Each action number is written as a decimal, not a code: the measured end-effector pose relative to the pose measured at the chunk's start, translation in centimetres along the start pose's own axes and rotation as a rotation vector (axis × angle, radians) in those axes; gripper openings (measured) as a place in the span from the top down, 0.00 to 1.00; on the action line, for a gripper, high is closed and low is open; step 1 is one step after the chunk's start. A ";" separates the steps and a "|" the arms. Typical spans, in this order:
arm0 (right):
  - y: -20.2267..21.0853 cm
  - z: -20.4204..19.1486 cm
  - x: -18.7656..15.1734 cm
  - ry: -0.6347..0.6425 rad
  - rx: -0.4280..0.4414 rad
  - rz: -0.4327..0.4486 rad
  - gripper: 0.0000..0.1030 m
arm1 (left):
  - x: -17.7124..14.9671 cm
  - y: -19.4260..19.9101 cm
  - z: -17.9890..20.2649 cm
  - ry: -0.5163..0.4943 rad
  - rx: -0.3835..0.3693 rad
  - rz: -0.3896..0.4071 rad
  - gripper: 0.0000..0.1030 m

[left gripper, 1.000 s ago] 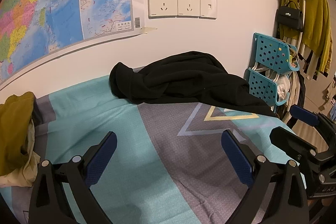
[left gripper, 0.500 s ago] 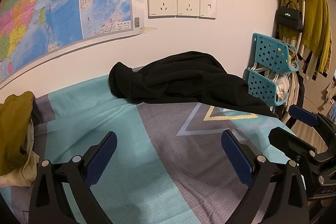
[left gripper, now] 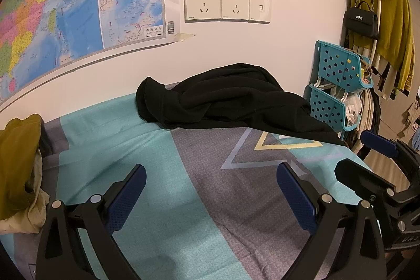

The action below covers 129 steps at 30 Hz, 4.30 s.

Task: Fold large clothes

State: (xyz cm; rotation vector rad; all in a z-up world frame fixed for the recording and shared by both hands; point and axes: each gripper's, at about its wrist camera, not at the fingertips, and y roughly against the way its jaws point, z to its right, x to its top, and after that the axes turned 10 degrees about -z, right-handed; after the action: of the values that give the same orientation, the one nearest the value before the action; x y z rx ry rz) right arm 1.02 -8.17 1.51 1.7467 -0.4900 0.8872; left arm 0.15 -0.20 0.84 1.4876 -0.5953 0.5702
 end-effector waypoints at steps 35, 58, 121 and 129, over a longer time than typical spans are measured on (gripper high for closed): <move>-0.9 -0.7 0.6 0.030 -0.004 -0.014 0.05 | 0.2 -0.9 -0.7 0.021 -0.002 -0.022 0.07; -21.8 -4.1 9.3 0.596 -0.211 -0.288 0.06 | 1.7 -6.8 -10.2 0.165 0.148 -0.143 0.07; -0.4 7.1 21.7 0.206 0.064 0.210 0.96 | 11.4 -16.5 -5.6 -0.170 -0.028 -0.081 0.95; 10.4 13.5 24.0 0.101 -0.118 0.382 0.96 | 20.4 -6.5 -2.1 -0.160 -0.033 0.202 0.96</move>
State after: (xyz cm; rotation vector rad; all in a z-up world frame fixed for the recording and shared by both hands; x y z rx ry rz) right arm 13.46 -22.12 24.21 1.5158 -0.8092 1.1827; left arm 19.59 1.57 9.87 1.4598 -0.8834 0.5970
